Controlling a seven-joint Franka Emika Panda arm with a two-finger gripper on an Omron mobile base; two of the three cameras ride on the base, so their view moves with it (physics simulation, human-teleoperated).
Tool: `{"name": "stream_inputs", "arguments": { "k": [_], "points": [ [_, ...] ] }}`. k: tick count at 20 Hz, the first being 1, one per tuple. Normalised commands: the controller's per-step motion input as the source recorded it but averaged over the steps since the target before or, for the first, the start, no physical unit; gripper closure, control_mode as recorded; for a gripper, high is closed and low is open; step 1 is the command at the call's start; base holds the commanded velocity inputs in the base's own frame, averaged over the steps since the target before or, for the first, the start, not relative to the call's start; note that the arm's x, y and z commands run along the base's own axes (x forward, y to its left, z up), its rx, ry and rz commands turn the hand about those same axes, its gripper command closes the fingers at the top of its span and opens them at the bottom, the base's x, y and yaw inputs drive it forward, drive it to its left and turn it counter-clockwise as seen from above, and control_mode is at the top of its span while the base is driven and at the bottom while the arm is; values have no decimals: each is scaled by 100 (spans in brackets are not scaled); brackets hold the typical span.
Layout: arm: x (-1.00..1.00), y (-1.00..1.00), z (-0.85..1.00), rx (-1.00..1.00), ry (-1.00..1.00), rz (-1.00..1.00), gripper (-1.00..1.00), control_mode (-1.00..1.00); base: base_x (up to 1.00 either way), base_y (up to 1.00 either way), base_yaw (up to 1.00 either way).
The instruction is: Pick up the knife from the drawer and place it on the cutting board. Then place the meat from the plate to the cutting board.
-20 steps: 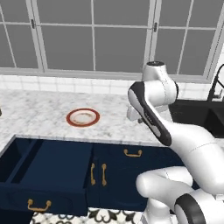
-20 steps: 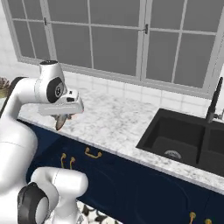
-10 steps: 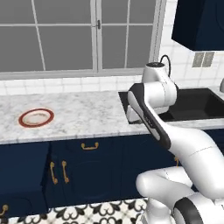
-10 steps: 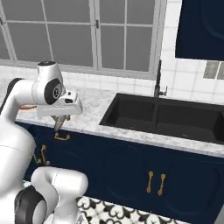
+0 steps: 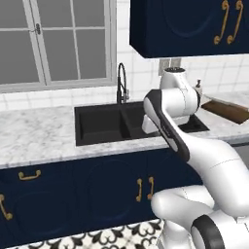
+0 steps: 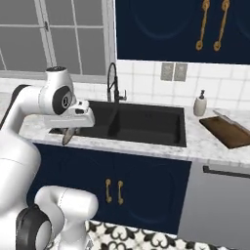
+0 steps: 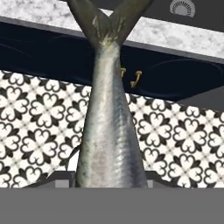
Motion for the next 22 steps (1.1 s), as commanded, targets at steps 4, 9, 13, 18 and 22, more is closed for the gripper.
{"name": "stream_inputs", "arguments": {
  "k": [4, 9, 13, 18, 22],
  "points": [
    [0, 0, 0, 0, 0, 0, 100, 100, 31, -100, -1],
    [0, 0, 0, 0, 0, 0, 100, 100, 50, -96, 5],
    [0, 0, 0, 0, 0, 0, 100, 100, 45, -93, 10],
    [0, 0, 0, 0, 0, 0, 100, 100, 24, -79, 9],
    [0, 0, 0, 0, 0, 0, 100, 100, 17, -59, 5]
  ]
}}
